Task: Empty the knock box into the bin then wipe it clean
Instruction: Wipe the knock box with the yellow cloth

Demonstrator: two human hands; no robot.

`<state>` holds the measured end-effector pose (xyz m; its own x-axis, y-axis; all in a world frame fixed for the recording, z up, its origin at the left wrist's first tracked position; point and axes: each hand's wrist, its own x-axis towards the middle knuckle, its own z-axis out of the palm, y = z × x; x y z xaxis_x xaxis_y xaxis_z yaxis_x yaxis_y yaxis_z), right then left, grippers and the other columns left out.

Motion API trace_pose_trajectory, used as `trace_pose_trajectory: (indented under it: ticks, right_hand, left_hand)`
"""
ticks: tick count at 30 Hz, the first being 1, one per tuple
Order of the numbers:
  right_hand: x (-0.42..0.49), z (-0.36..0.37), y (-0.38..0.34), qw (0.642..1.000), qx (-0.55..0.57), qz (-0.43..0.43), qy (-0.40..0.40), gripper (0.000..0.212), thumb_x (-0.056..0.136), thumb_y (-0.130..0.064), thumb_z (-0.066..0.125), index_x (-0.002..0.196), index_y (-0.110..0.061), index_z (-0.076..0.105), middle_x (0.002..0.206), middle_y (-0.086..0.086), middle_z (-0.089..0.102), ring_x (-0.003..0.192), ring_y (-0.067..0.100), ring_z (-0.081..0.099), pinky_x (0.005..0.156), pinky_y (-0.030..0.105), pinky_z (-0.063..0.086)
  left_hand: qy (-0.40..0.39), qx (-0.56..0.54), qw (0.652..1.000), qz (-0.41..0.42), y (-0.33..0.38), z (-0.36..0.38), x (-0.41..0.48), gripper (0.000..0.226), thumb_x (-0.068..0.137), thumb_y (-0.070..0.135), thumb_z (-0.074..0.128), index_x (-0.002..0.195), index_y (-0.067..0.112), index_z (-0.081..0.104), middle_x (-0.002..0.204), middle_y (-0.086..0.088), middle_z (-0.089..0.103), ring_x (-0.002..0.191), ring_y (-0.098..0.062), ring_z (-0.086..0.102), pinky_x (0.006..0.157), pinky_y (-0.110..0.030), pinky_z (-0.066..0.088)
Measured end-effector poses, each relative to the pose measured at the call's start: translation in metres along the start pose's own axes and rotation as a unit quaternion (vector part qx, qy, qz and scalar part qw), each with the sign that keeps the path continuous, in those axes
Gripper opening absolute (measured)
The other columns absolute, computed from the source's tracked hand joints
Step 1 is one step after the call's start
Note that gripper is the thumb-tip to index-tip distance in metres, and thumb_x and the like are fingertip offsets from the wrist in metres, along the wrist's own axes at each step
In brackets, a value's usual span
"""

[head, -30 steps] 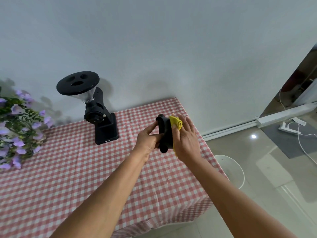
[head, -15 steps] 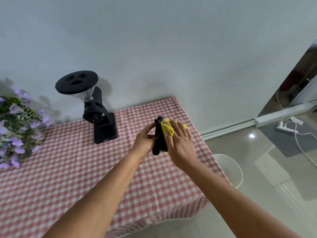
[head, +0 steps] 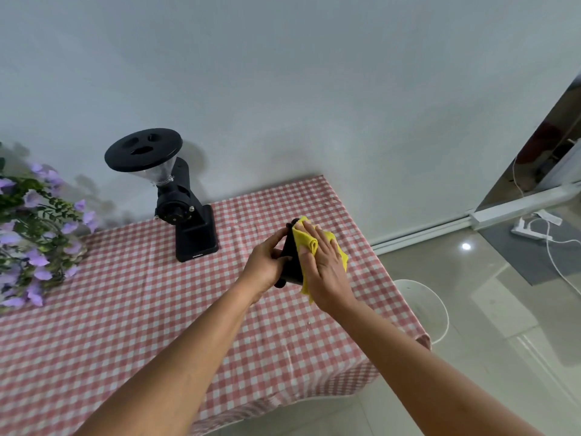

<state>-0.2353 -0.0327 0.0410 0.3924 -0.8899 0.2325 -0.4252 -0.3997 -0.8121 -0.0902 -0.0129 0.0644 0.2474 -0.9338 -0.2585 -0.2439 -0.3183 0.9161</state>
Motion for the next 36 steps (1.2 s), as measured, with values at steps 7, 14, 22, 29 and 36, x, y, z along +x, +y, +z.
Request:
trace_pose_trajectory:
  ticks: [7,14,22,29,36]
  right_hand:
    - [0.027,-0.014,-0.005,0.991,0.025,0.128,-0.021,0.056,0.095,-0.064,0.019,0.142,-0.047,0.043,0.162,-0.018,0.02,0.144,0.017,0.033,0.113,0.052,0.032]
    - [0.013,-0.016,-0.004,0.991,0.037,0.125,0.015,0.058,0.095,-0.061,0.022,0.139,-0.036,0.049,0.145,-0.007,0.051,0.132,0.017,0.042,0.112,0.051,0.032]
    - [0.015,-0.01,0.001,0.994,-0.089,0.058,-0.018,0.058,0.098,-0.062,0.008,0.152,-0.045,0.023,0.163,-0.017,0.019,0.151,0.007,0.007,0.121,0.031,0.002]
    - [0.017,-0.01,0.009,0.991,0.02,0.125,0.052,0.052,0.101,-0.055,0.021,0.137,-0.033,0.052,0.143,-0.007,0.051,0.135,0.017,0.04,0.113,0.037,0.033]
    - [0.0,-0.002,-0.002,0.989,-0.148,0.008,0.001,0.059,0.097,-0.061,-0.001,0.154,-0.046,0.008,0.164,-0.019,0.005,0.151,0.005,-0.009,0.119,0.027,-0.015]
  left_hand:
    - [-0.009,-0.013,1.0,-0.003,0.002,0.008,-0.003,0.059,0.1,0.003,0.053,0.143,0.043,0.049,0.095,-0.009,0.076,0.056,-0.016,0.062,0.046,-0.028,0.048]
    - [-0.022,-0.029,0.999,0.013,-0.002,0.0,-0.001,0.058,0.1,0.002,0.052,0.145,0.04,0.049,0.089,-0.019,0.072,0.059,-0.023,0.055,0.048,-0.031,0.046]
    - [0.026,-0.104,0.994,-0.02,0.006,0.002,-0.001,0.053,0.099,0.005,0.058,0.142,0.034,0.053,0.089,-0.004,0.077,0.073,-0.014,0.075,0.059,-0.022,0.056]
    - [0.002,-0.085,0.996,0.01,0.003,0.0,-0.01,0.061,0.097,-0.001,0.056,0.142,0.04,0.052,0.089,0.004,0.079,0.067,-0.016,0.069,0.051,-0.026,0.051]
    - [0.013,-0.109,0.994,0.006,0.003,-0.001,-0.008,0.05,0.1,0.011,0.058,0.142,0.038,0.053,0.089,0.005,0.08,0.085,-0.01,0.076,0.061,-0.017,0.056]
